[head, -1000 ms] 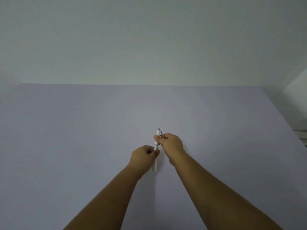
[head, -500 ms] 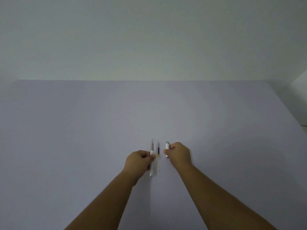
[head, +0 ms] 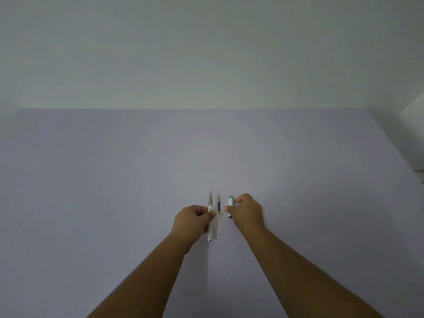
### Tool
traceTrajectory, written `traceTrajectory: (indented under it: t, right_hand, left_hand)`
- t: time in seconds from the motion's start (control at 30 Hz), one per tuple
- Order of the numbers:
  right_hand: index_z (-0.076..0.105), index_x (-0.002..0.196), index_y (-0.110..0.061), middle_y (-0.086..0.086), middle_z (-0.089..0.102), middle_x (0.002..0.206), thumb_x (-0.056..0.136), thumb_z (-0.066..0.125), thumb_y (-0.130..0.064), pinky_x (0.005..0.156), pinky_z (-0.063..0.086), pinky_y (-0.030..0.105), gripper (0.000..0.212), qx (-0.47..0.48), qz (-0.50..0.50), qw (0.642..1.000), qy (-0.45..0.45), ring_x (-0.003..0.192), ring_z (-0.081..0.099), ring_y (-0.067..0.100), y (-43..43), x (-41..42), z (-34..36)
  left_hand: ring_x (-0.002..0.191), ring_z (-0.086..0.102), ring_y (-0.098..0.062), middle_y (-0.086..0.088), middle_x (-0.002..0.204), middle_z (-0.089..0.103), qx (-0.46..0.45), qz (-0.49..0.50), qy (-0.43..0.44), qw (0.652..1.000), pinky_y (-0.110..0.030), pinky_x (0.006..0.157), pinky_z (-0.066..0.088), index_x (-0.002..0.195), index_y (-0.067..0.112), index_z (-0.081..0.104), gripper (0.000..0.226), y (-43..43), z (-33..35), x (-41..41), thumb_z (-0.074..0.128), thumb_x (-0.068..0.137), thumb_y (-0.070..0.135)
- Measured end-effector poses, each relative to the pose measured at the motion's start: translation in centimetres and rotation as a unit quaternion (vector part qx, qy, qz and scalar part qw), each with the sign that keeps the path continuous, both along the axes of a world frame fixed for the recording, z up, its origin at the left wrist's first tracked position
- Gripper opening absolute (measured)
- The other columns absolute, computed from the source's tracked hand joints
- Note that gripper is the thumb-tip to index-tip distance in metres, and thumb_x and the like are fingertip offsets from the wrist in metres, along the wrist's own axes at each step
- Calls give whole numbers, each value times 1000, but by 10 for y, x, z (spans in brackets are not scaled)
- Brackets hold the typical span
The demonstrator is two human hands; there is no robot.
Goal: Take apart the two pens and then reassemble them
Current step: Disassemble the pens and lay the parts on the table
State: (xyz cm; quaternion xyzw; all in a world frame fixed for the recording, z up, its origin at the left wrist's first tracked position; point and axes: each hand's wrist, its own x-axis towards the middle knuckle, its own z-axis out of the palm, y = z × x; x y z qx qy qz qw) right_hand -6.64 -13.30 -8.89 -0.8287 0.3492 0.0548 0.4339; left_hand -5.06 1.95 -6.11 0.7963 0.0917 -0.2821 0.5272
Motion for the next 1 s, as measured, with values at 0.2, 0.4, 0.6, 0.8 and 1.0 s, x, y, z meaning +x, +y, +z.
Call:
traceTrajectory:
  t: [0.2,0.4,0.6,0.8,1.0]
  right_hand:
    - [61,90,-15,-4,59,84,84,61,-44,70,45,29,30,81,-20,994,-74,79,57,17,7,4,20]
    - [54,62,-16,-5,52,59,77,71,-39,56,41,26,32,183,73,978,-72,56,48,11,17,6,46]
    - [64,65,-14,-9,55,50,79,72,-27,60,45,26,21,279,82,951,-104,55,47,11,8,6,69]
    - [72,79,-7,6,60,67,89,61,-15,53,53,23,17,423,96,891,-137,54,59,13,2,2,85]
    - [70,84,-8,1,61,70,81,71,-23,67,46,27,15,287,109,948,-89,62,49,12,2,3,89]
  left_hand:
    - [63,64,-10,2,71,68,25,-10,-20,999,-14,54,49,77,18,68,14,0,2,1,66,85,30]
    - [63,54,-19,-6,68,60,87,-68,-91,990,-37,70,52,81,2,67,33,-11,16,-3,62,86,34]
    - [80,65,-23,-10,82,70,-75,-59,-21,995,-29,78,55,83,8,71,22,-6,39,-7,60,90,25]
    - [70,60,-14,-2,78,70,-190,-56,59,978,-31,81,53,89,15,73,22,1,57,-7,53,94,22]
    - [83,67,-19,-5,88,74,-134,-57,1,989,-28,81,55,87,17,73,22,-1,56,-10,53,94,24]
